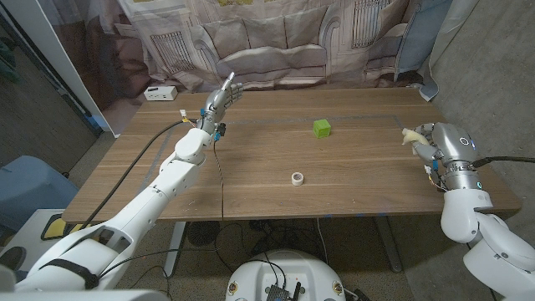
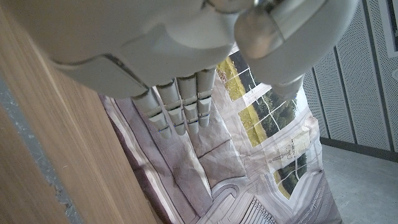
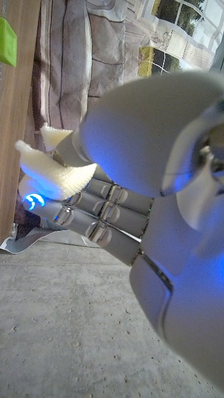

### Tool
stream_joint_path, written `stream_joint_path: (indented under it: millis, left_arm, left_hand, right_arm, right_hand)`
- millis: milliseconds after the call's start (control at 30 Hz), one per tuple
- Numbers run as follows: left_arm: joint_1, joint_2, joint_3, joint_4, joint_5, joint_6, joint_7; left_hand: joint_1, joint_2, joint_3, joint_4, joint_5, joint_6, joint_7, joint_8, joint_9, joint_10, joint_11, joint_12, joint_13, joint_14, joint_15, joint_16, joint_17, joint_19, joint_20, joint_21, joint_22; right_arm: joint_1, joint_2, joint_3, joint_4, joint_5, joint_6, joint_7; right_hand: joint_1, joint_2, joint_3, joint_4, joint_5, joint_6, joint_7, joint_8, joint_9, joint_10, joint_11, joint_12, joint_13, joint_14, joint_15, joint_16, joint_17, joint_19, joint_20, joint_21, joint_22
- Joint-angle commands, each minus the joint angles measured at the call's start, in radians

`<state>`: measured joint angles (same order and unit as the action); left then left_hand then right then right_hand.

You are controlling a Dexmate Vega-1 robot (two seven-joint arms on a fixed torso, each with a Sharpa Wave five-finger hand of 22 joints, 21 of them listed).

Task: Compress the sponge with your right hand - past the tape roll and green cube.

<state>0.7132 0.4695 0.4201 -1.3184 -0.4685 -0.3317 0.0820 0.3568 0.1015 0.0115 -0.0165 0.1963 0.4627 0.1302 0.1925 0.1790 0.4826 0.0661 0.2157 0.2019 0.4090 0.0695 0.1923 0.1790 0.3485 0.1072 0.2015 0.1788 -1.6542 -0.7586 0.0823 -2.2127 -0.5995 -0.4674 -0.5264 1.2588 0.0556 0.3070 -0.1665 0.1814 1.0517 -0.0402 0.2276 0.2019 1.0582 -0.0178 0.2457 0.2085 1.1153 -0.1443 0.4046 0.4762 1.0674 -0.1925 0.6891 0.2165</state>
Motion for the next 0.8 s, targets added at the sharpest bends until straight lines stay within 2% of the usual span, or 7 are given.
stream_joint_path:
  millis: [33,133,267,300,567,767,800]
  left_arm:
    - [-0.01,-0.007,0.004,0.021,-0.001,-0.005,-0.009]
    - [-0.013,-0.008,0.005,0.024,-0.001,-0.005,-0.01]
    - [-0.015,-0.008,0.005,0.026,-0.001,-0.005,-0.011]
    - [-0.016,-0.008,0.006,0.027,0.001,-0.006,-0.009]
    - [-0.023,-0.013,0.007,0.037,-0.001,-0.007,-0.013]
    - [-0.031,-0.017,0.01,0.047,-0.002,-0.007,-0.016]
    - [-0.032,-0.018,0.01,0.05,-0.002,-0.008,-0.018]
  left_hand:
    - [0.0,0.01,0.003,-0.007,-0.002,0.008,-0.002,0.001,0.005,0.007,0.003,0.002,0.004,0.011,-0.002,-0.001,0.003,0.011,0.003,0.0,0.002]
    - [0.0,0.01,0.003,-0.007,-0.002,0.009,-0.002,0.001,0.005,0.007,0.002,0.002,0.004,0.011,-0.002,-0.001,0.003,0.011,0.003,0.0,0.002]
    - [0.0,0.01,0.003,-0.007,-0.002,0.008,-0.002,0.001,0.005,0.009,0.001,0.003,0.004,0.012,-0.001,0.0,0.003,0.01,0.004,0.0,0.002]
    - [0.0,0.01,0.003,-0.007,-0.002,0.009,-0.002,0.001,0.005,0.009,0.002,0.003,0.004,0.011,-0.001,-0.001,0.003,0.01,0.004,0.0,0.002]
    - [0.0,0.011,0.004,-0.007,-0.002,0.011,-0.005,0.002,0.005,0.009,0.003,0.002,0.004,0.012,-0.002,-0.001,0.003,0.009,0.005,0.0,0.002]
    - [0.0,0.011,0.004,-0.007,-0.003,0.011,-0.002,0.002,0.005,0.005,0.002,0.001,0.004,0.012,-0.003,-0.001,0.003,0.009,0.006,-0.001,0.002]
    - [0.0,0.011,0.004,-0.007,-0.003,0.01,-0.002,0.001,0.005,0.006,0.001,0.001,0.004,0.012,-0.002,-0.001,0.003,0.009,0.005,0.0,0.002]
  right_arm:
    - [0.002,-0.02,-0.01,-0.017,-0.017,-0.039,0.038]
    - [0.003,-0.024,-0.014,-0.02,-0.022,-0.049,0.043]
    - [0.004,-0.028,-0.018,-0.024,-0.026,-0.062,0.05]
    - [0.003,-0.03,-0.019,-0.024,-0.027,-0.063,0.05]
    - [-0.004,-0.04,-0.019,-0.033,-0.03,-0.089,0.07]
    - [-0.017,-0.049,-0.007,-0.04,-0.022,-0.09,0.084]
    - [-0.018,-0.05,-0.005,-0.041,-0.022,-0.09,0.086]
  right_hand:
    - [0.067,0.073,0.001,0.014,0.006,-0.026,-0.009,-0.014,0.006,-0.024,-0.007,-0.01,0.006,0.023,-0.084,-0.033,-0.005,-0.032,-0.004,0.014,0.002]
    - [0.054,0.067,-0.004,0.019,0.007,-0.034,-0.006,-0.018,0.007,-0.037,-0.01,-0.016,0.007,0.008,-0.085,-0.047,-0.01,-0.042,0.0,0.019,0.0]
    - [0.003,0.058,-0.026,0.041,0.007,-0.043,-0.007,-0.021,0.009,-0.037,-0.008,-0.018,0.008,-0.019,-0.074,-0.076,-0.027,-0.057,0.011,0.031,-0.008]
    - [-0.02,0.052,-0.036,0.052,0.005,-0.045,-0.003,-0.022,0.009,-0.039,-0.001,-0.019,0.007,-0.017,-0.068,-0.079,-0.031,-0.055,0.013,0.035,-0.011]
    - [-0.112,0.019,-0.076,0.083,-0.003,-0.076,0.009,-0.031,0.007,-0.067,0.019,-0.034,0.004,-0.056,-0.045,-0.114,-0.055,-0.075,0.037,0.037,-0.027]
    - [-0.142,0.008,-0.088,0.091,-0.003,-0.088,0.011,-0.033,0.005,-0.079,0.013,-0.039,0.003,-0.085,-0.03,-0.132,-0.064,-0.088,0.045,0.035,-0.032]
    - [-0.147,0.007,-0.089,0.092,-0.003,-0.089,0.012,-0.033,0.004,-0.083,0.019,-0.04,0.003,-0.091,-0.025,-0.136,-0.066,-0.088,0.046,0.035,-0.033]
